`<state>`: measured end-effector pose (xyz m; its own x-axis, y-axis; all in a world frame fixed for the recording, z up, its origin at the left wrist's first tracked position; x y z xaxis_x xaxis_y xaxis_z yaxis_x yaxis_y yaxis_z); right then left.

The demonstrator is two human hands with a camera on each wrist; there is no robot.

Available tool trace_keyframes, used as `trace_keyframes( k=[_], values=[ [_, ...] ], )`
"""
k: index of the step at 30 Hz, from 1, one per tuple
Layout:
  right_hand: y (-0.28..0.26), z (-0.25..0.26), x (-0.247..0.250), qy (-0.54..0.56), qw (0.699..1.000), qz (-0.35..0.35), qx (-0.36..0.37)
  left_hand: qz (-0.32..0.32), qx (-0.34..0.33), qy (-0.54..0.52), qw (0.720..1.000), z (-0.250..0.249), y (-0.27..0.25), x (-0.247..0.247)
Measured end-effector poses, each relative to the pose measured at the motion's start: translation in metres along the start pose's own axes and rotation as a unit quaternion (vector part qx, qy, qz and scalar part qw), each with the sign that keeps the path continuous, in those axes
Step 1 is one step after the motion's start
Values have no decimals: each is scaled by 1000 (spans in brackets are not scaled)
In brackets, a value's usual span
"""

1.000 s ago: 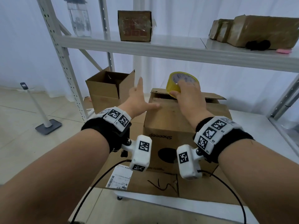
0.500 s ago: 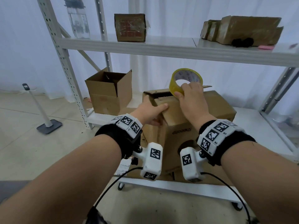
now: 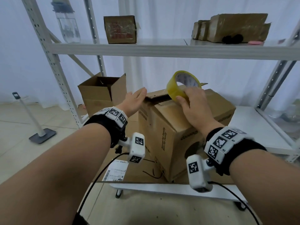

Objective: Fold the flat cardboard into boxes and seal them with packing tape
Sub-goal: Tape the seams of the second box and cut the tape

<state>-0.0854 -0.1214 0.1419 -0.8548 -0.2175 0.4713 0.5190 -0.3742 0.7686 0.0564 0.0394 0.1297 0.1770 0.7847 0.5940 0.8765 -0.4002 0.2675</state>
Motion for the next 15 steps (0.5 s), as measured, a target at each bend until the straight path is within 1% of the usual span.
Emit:
trace_keyframes(
  k=[3, 7, 9, 13, 15],
  values=[
    [-1, -3, 0, -3, 1000, -16, 3, 21, 13, -19, 1000, -1, 9, -14],
    [2, 2, 1, 8, 998, -62, -8, -19, 55, -81, 995, 2, 14, -21],
    [1, 3, 0, 11, 997, -75, -16, -22, 71, -90, 993, 7, 16, -25],
    [-4, 0, -2, 11, 997, -70, -26, -9, 63, -77, 995, 16, 11, -29],
    [-5, -2, -1, 22, 996, -81, -32, -6, 52, -70, 996, 20, 12, -31]
  ],
)
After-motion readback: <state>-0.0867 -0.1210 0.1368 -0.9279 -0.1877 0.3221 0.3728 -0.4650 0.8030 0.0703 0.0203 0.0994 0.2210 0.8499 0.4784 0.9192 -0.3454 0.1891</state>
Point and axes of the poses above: each hand's wrist, its own y-axis towards the middle knuckle, its own x-axis out of the back of the hand, z = x × y, the point moved 4 cm from there along y, towards the middle knuckle, and after that the axes turned 15 degrees about -z, right-handed, at the moved point
